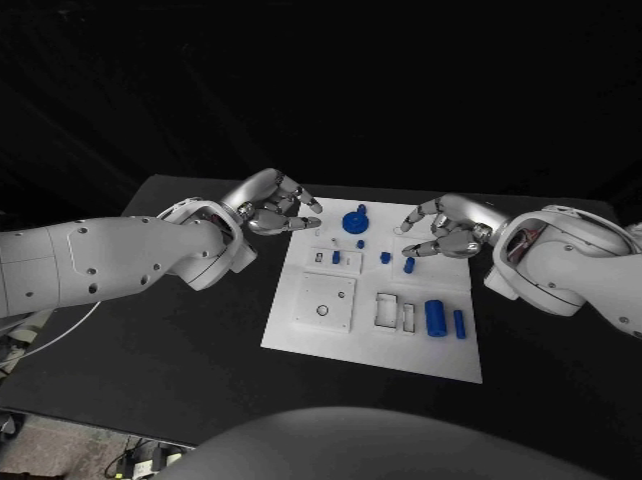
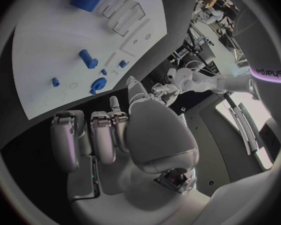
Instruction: Assemble the parts on the task board
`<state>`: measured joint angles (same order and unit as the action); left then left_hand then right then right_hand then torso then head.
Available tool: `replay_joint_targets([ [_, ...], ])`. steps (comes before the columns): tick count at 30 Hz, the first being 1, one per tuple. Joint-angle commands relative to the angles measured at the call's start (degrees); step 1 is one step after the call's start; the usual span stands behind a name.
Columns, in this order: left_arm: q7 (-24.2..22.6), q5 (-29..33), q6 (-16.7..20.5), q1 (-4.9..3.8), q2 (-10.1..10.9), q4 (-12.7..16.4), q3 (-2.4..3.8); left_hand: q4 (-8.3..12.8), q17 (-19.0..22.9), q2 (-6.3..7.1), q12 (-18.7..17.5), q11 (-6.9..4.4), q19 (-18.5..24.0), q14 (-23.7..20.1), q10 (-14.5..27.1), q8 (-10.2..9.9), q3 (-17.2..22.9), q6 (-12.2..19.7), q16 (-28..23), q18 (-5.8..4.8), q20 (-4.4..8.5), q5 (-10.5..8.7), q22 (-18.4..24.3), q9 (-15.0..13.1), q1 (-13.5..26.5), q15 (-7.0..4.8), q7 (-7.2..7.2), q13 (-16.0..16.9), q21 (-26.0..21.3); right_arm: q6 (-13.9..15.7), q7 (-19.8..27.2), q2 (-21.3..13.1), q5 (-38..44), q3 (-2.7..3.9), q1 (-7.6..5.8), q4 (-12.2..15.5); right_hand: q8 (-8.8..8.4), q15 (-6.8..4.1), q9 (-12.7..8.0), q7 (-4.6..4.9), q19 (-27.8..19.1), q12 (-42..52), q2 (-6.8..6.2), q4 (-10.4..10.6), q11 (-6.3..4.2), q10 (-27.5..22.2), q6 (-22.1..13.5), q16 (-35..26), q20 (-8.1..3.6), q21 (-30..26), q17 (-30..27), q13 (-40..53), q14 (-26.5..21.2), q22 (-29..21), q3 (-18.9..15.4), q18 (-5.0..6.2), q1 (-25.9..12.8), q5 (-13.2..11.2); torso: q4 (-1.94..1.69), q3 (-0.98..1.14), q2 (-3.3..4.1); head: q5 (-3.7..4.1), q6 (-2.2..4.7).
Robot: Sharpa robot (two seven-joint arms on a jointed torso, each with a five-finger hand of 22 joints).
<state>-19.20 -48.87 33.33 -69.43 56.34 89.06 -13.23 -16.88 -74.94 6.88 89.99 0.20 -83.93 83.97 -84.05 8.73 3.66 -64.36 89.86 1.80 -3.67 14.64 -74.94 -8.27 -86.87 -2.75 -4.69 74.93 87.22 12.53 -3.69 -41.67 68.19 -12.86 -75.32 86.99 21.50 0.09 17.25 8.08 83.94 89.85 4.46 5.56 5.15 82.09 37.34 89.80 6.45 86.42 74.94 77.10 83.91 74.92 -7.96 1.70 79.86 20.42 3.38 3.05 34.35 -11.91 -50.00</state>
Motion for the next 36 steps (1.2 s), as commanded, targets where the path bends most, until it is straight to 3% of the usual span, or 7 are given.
replay_joint_targets([
  [1, 1.58, -2.01, 1.19, -0.23, 0.20, 0.65, 0.01, 0.05, -15.06, -0.41, 0.01, 0.10, -4.65, 6.03, -5.95, -0.19, -0.21, -0.23, 0.14, -1.15, -0.25, 0.28, -14.20, 0.07, 0.34, 0.27, 0.10, 15.07, 0.24, -3.48, -7.44, 1.92, 10.71, 0.02, -0.08, -1.22, 0.49, 0.49, 0.40, 0.50, 2.68, 0.15, -0.51, 0.73, -1.51, 7.91, 0.13, 0.20, 0.51, 0.58, 15.06, 12.90, 6.09, 13.59, -0.03, -0.61, -2.06, 0.23, 0.03, -0.11, 0.05, -0.64, 0.00],
  [9, 2.63, -2.72, 1.62, -0.41, 0.22, 1.31, 0.02, 0.10, -15.06, -0.78, 0.01, 0.03, -4.72, 6.03, -5.95, -0.23, 0.06, -0.25, 0.14, -1.17, -0.20, 0.55, -14.24, 0.13, 0.04, 0.20, 0.16, 15.07, 0.36, -6.46, -13.70, 6.59, 18.31, 0.04, 0.09, -3.54, 0.75, 1.13, 1.57, 0.70, 5.73, 0.15, -2.42, 1.23, -0.61, 7.91, 3.20, 0.20, 1.01, 3.25, 15.06, 12.90, 6.09, 14.91, 0.69, -1.57, -5.14, 1.22, 0.09, -0.08, 0.06, -1.53, 0.00],
  [14, 3.57, -3.33, 1.33, -0.45, 0.19, 1.54, 0.02, 0.11, -15.06, -0.89, 0.01, 0.02, -4.74, 6.03, -5.95, -0.25, 0.16, -0.24, 0.14, -1.18, -0.19, 0.61, -14.25, 0.16, -0.08, 0.18, 0.17, 15.07, 0.39, -9.18, -17.46, 9.11, 22.21, 0.06, 0.16, -4.61, 0.19, 1.18, 2.49, 0.78, 6.06, 0.15, -3.74, 0.70, -0.47, 7.91, 4.70, 0.20, 1.08, 3.58, 15.06, 12.90, 6.09, 15.08, 2.04, -1.70, -5.62, 5.64, 0.10, 0.00, 0.03, -1.50, 0.00],
  [21, 4.97, -3.78, 0.62, -0.50, 0.02, 1.68, 0.02, 0.10, -15.06, -0.97, 0.01, 0.02, -4.73, 6.03, -5.95, -0.25, 0.20, -0.24, 0.14, -1.17, -0.18, 0.63, -14.24, 0.17, -0.11, 0.17, 0.16, 15.07, 0.36, -13.19, -20.16, 12.00, 25.08, 0.07, 0.84, -6.36, -1.41, 1.31, 3.18, 0.97, 6.06, 0.15, -4.91, 0.15, -0.30, 7.91, 4.98, 0.20, 1.17, 3.58, 15.06, 12.90, 6.09, 15.08, 4.33, -1.70, -6.24, 11.26, 0.09, -0.11, 0.03, -1.33, 0.00],
  [28, 6.18, -4.08, -0.11, -0.56, -0.16, 1.68, 0.02, 0.04, -15.06, -1.16, 0.01, 0.03, -4.75, 6.03, -5.95, -0.27, 0.25, -0.23, 0.14, -1.18, -0.16, 0.55, -14.25, 0.20, 0.00, 0.15, 0.13, 15.07, 0.39, -14.82, -20.88, 14.07, 26.23, 0.08, 1.91, -8.10, -2.23, 1.34, 3.65, 1.00, 5.86, 0.15, -5.49, 0.26, -0.26, 7.91, 5.20, 0.20, 1.20, 3.35, 15.06, 12.90, 6.09, 14.96, 5.63, -1.61, -7.29, 12.91, 0.11, -0.02, 0.02, -1.62, 0.00],
  [36, 7.08, -4.16, -1.01, -0.57, -0.52, 1.50, 0.02, 0.03, -15.06, -1.34, 0.01, 0.05, -4.72, 6.03, -5.95, -0.29, 0.26, -0.23, 0.14, -1.17, -0.15, 0.39, -14.23, 0.23, 0.19, 0.15, 0.12, 15.07, 0.33, -15.38, -20.80, 16.18, 26.51, 0.09, 2.99, -10.94, -2.60, 1.38, 4.00, 1.08, 5.63, 0.15, -5.88, 0.17, -0.21, 7.91, 5.08, 0.20, 1.22, 3.08, 15.06, 12.90, 6.09, 14.83, 6.20, -1.52, -7.67, 12.23, 0.09, -0.01, -0.01, -1.57, 0.00],
])
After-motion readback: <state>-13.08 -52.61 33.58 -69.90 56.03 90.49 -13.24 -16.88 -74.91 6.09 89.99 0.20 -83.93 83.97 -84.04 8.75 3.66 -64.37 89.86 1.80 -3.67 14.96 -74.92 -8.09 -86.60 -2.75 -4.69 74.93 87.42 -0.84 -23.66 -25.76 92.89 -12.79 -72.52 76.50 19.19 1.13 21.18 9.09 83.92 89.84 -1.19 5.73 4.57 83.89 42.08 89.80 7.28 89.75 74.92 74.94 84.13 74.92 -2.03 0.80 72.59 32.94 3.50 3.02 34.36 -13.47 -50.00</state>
